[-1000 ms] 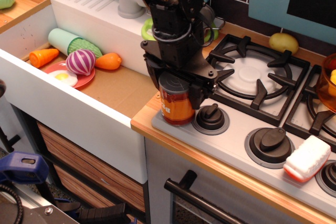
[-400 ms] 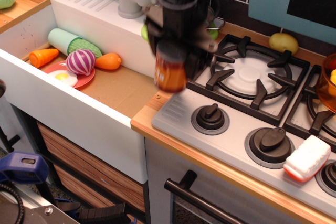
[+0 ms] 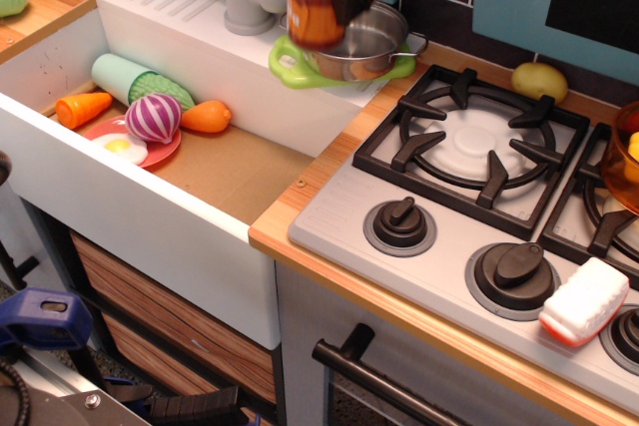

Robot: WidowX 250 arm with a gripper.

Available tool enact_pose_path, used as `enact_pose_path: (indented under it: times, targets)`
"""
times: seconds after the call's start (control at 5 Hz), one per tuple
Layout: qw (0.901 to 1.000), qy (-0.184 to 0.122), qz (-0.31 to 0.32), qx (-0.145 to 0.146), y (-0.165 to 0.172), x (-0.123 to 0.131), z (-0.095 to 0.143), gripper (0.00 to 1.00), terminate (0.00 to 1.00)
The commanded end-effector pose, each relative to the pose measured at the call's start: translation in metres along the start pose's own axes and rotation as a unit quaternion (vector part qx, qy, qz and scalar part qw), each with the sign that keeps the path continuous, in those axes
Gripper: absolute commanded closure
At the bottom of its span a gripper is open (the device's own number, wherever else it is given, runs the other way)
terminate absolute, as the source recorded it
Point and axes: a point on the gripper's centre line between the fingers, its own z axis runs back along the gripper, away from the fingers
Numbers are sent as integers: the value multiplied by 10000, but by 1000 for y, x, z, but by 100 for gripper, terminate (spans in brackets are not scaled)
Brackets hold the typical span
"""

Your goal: Put can in pot

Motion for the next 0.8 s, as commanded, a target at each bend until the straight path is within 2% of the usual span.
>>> enact_pose_path:
  times: [0.0,0.2,0.4,0.6]
  targets:
    - [9960,-804,-391,75,37,38,-9,100,0]
    - [9911,-1178,-609,-64,44,45,-23,0,0]
    - [9911,-1178,-609,-64,44,45,-23,0,0]
    - [9911,-1178,-609,-64,44,45,-23,0,100]
